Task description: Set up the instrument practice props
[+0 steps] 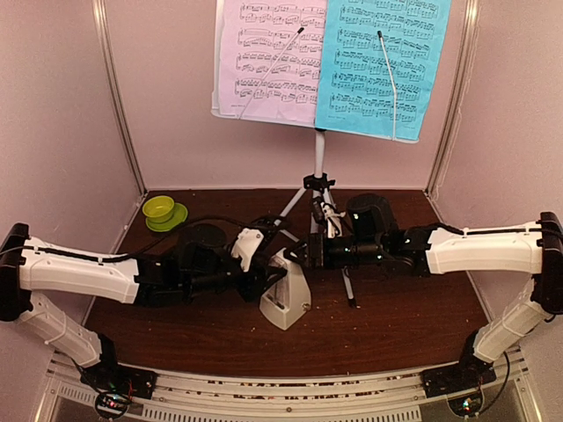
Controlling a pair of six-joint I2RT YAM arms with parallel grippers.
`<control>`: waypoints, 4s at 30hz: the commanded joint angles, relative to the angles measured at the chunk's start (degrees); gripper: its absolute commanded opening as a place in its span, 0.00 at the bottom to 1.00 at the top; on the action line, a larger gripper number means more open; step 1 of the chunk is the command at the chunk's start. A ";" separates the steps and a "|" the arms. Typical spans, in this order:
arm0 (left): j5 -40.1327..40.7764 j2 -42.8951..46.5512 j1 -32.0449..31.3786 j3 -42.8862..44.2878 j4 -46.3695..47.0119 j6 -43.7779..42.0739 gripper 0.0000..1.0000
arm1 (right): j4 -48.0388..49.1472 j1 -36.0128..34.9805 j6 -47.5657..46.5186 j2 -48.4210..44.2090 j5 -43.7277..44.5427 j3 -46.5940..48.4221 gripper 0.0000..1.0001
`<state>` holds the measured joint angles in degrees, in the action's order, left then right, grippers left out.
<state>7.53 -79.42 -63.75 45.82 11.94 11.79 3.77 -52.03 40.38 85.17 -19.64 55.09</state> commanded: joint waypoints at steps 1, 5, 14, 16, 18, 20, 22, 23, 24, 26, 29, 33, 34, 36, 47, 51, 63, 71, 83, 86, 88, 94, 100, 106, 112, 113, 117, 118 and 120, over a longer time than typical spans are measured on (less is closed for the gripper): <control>-1.11 2.29 -0.32 -1.61 -1.12 -2.23 0.06 | -16.31 1.44 -2.47 4.57 8.84 -3.19 0.39; -1.22 4.42 -0.41 -3.48 -0.52 -2.40 0.05 | -16.32 1.62 -2.71 4.67 8.87 -3.42 0.38; 2.90 12.84 0.07 -6.22 -5.54 4.72 0.05 | -15.83 1.29 -4.94 4.34 6.27 -1.08 0.40; 4.62 15.00 0.83 -6.54 -8.58 7.57 0.05 | -16.30 1.00 -5.56 4.57 5.96 -0.19 0.41; 5.91 16.84 1.87 -6.69 -11.75 9.70 0.06 | -16.59 0.65 -5.87 4.64 5.94 0.37 0.41; 7.23 17.84 2.84 -6.57 -15.46 11.94 0.08 | -16.73 0.38 -6.12 4.49 5.93 0.73 0.42; 8.40 17.53 4.53 -5.82 -20.81 15.15 0.11 | -16.95 0.20 -6.37 4.41 5.93 1.00 0.42; 9.00 17.02 5.62 -5.05 -23.35 16.54 0.13 | -17.02 0.10 -6.54 4.33 5.95 1.09 0.42; 9.52 16.47 6.68 -4.33 -25.94 17.70 0.14 | -17.12 0.09 -6.64 4.24 5.89 1.22 0.43; 10.13 15.13 8.99 -2.42 -29.95 18.87 0.18 | -17.13 0.00 -6.92 3.93 5.84 1.25 0.43; 10.41 12.20 12.28 1.33 -34.21 18.44 0.20 | -17.15 -0.14 -7.15 3.61 5.68 1.19 0.45; 9.58 6.16 17.78 6.41 -36.96 17.16 0.21 | -16.96 -0.35 -7.16 3.20 5.44 1.31 0.47; 9.50 4.10 19.05 7.72 -37.78 16.92 0.21 | -16.95 -0.43 -7.15 3.06 5.34 1.40 0.48; 9.23 -0.05 21.35 10.39 -39.10 16.20 0.21 | -16.95 -0.53 -7.24 2.83 5.00 1.73 0.50; 5.62 -12.06 30.71 21.07 -37.52 12.64 0.62 | -18.16 -1.01 -7.64 1.34 4.09 6.40 0.67; 4.99 -10.65 31.41 20.28 -36.38 11.61 0.75 | -18.61 -1.00 -7.54 0.58 3.85 8.48 0.72; -11.35 5.43 27.77 -5.02 -11.96 13.26 0.65 | -20.04 -0.98 -6.89 -8.86 4.54 -0.16 0.69; -11.12 -1.05 19.64 -7.10 -4.48 16.57 0.51 | -16.08 -1.23 -6.49 -6.89 5.83 -8.69 0.49; -15.74 -11.31 16.45 -3.85 2.23 17.23 0.41 | -12.27 -1.39 -5.81 3.13 7.07 -3.52 0.37; -16.67 -12.47 15.76 -3.62 3.09 17.04 0.40 | -12.45 -1.35 -6.00 5.17 8.11 -2.06 0.32; -17.12 -12.61 15.04 -3.91 3.78 17.12 0.38 | -12.82 -1.32 -6.46 6.41 8.84 -0.97 0.29; -18.34 -12.30 12.20 -5.91 5.37 17.21 0.35 | -13.79 -1.31 -8.20 8.70 10.52 1.95 0.27; -18.44 -11.11 9.61 -8.87 8.79 19.23 0.34 | -13.14 -1.23 -9.36 10.24 11.03 4.72 0.28; -12.88 -7.25 10.01 -9.47 6.23 19.10 0.34 | -13.36 -1.29 -9.01 7.87 11.09 2.46 0.31; -12.27 -5.51 11.48 -7.54 2.59 16.82 0.35 | -15.67 -1.23 -10.50 1.67 12.34 -1.79 0.42; -12.34 -5.38 11.53 -7.24 2.24 16.36 0.35 | -16.06 -1.23 -10.94 0.54 12.49 -2.28 0.46; -13.83 -5.33 12.36 -5.61 0.79 15.03 0.38 | -13.84 -1.28 -12.02 -4.19 11.10 -5.41 0.67; -14.58 -5.76 12.40 -4.60 0.19 14.30 0.38 | -12.93 -1.31 -12.24 -4.95 10.36 -6.25 0.70; -15.31 -6.98 12.48 -2.44 -1.00 13.16 0.38 | -11.26 -1.44 -12.65 -6.06 9.17 -7.46 0.75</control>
<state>-6.17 -85.78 -51.77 38.94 12.03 28.16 -10.66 -53.01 29.39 81.65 -9.02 50.35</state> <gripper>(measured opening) 0.381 0.714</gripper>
